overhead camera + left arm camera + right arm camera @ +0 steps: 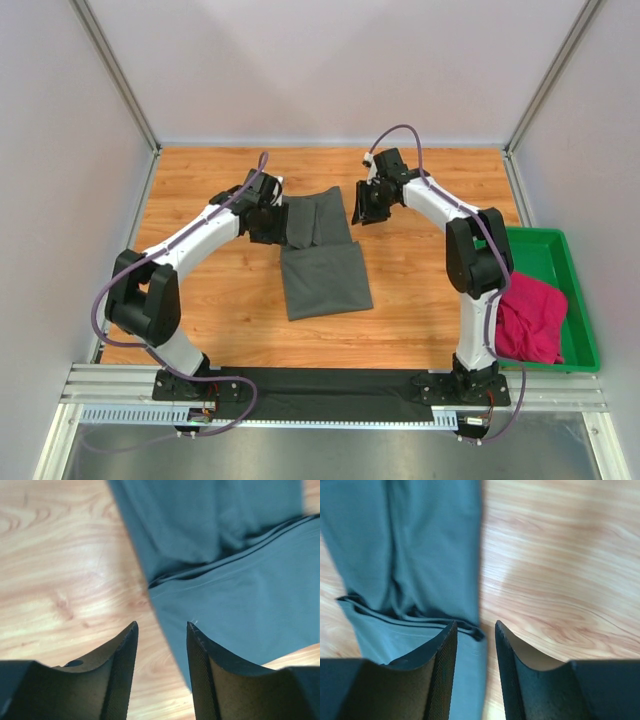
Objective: Fold and stack the t-shirts
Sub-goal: Fold the tshirt
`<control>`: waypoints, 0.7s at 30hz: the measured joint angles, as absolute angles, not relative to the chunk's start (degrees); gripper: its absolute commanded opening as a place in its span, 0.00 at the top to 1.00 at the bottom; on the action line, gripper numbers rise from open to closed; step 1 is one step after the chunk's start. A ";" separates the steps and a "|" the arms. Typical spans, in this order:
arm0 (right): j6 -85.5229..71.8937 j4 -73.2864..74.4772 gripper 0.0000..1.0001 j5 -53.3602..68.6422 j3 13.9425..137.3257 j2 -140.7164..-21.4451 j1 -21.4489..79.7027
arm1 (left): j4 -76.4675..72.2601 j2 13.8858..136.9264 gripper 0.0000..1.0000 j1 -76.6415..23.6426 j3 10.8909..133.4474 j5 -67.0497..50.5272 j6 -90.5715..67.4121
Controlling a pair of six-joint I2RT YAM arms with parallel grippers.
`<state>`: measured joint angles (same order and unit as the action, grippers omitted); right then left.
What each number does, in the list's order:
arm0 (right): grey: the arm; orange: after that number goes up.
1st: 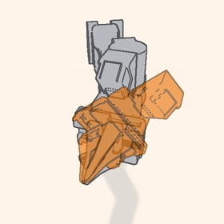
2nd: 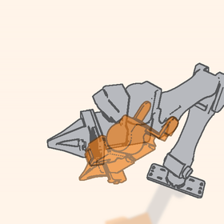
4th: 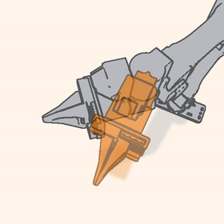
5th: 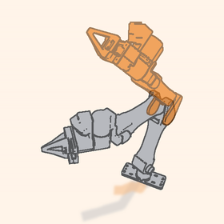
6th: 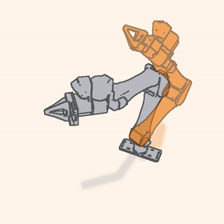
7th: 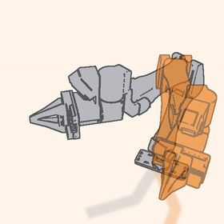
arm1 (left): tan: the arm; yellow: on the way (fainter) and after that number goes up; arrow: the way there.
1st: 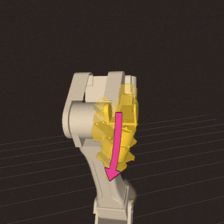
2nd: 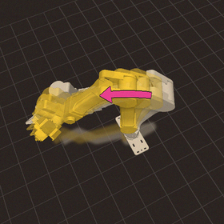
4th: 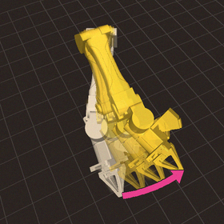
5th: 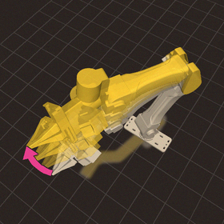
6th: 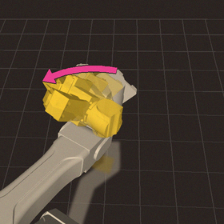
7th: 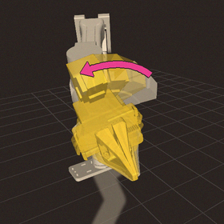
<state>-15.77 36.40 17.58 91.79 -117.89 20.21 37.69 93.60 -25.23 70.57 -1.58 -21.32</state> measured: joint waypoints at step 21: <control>-36.38 20.78 1.00 22.83 118.93 -145.01 21.02 | 19.68 125.29 0.80 -15.90 91.11 -17.54 -27.57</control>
